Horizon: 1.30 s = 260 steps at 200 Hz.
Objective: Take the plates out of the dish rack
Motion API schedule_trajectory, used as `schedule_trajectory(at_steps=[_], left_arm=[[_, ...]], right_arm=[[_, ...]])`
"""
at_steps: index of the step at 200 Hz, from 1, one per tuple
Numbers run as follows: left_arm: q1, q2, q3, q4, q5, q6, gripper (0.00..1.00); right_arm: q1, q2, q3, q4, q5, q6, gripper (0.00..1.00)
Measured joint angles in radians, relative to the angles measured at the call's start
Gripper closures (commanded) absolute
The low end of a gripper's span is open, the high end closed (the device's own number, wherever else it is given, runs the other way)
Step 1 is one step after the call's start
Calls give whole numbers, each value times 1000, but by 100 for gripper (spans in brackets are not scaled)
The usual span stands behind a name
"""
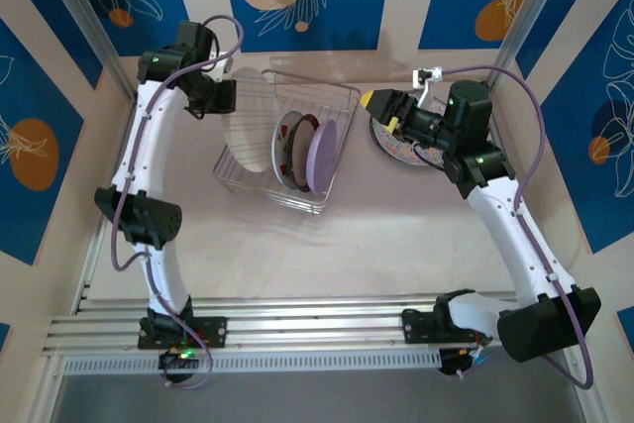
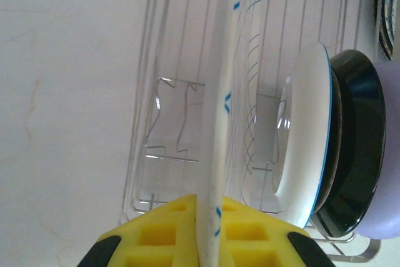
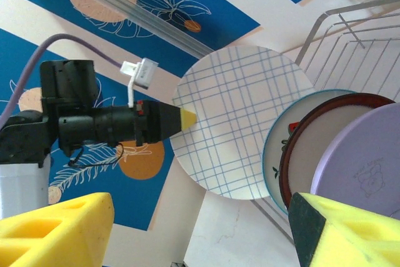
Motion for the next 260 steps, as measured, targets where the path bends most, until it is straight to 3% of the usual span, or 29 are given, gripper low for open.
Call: schedule_trajectory(at_steps=[54, 142, 260], left_arm=[[5, -87, 1, 9, -70, -63, 100], [12, -179, 0, 114, -80, -184, 100], [12, -233, -98, 361, 149, -434, 100]], right_arm=[[10, 0, 0, 1, 0, 7, 24], [64, 64, 5, 23, -6, 46, 20], [92, 290, 122, 113, -81, 174, 18]])
